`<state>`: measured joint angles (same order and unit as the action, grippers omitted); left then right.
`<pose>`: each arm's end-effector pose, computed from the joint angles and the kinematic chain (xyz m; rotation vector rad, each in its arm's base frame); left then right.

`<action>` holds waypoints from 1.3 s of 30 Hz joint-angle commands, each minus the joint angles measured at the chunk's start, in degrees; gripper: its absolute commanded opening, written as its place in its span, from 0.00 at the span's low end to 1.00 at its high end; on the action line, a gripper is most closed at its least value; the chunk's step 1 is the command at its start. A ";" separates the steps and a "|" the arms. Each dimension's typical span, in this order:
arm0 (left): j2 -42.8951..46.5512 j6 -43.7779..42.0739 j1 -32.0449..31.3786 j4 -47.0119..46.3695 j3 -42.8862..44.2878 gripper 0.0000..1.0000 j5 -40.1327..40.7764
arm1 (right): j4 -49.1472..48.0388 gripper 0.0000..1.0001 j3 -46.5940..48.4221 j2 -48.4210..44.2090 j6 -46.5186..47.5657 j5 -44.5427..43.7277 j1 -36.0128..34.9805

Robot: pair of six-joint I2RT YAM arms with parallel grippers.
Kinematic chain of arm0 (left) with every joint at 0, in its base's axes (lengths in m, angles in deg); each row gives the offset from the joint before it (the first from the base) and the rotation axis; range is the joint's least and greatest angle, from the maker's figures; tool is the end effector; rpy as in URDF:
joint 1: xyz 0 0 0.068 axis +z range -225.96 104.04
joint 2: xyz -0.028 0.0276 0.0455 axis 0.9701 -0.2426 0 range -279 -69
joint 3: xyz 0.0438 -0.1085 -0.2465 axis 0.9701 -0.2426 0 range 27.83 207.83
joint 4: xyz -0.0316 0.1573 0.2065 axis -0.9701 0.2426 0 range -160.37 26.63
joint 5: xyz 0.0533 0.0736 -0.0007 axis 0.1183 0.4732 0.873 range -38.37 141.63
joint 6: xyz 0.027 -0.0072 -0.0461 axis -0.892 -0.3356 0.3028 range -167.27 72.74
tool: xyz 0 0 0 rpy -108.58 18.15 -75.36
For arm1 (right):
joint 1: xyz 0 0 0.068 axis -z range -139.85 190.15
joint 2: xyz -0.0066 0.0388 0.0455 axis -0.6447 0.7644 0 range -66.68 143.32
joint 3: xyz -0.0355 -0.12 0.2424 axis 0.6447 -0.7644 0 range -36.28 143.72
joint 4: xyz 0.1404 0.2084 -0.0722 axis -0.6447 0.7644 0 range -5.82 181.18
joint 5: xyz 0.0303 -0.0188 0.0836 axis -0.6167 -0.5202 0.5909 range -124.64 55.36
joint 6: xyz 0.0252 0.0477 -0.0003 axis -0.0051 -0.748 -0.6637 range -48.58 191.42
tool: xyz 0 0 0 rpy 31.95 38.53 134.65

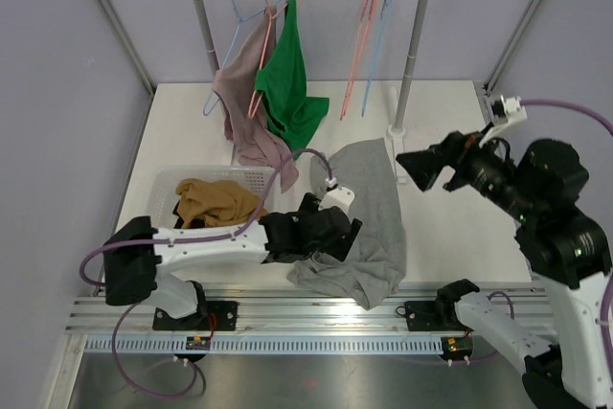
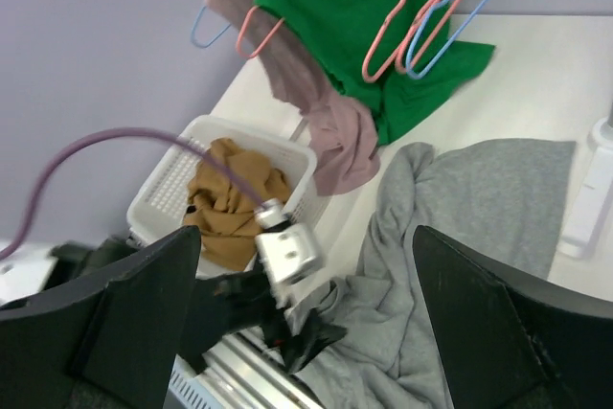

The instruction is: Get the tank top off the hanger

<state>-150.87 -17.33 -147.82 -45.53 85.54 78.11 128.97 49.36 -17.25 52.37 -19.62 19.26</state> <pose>0.1086 -0.2804 0.2495 0.6410 2.2458 -0.3298 0.1067 0.0505 0.4910 -0.2280 1.7577 0.7360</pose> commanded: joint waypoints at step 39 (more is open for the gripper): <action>14.71 -12.69 4.97 27.01 43.08 0.00 31.25 | 2.58 1.00 -12.35 -20.43 0.41 5.36 0.14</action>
<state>-138.34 -24.41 -143.60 -21.35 121.91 100.75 130.96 35.40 -37.55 51.52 -13.17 19.28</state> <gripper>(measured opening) 0.027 0.993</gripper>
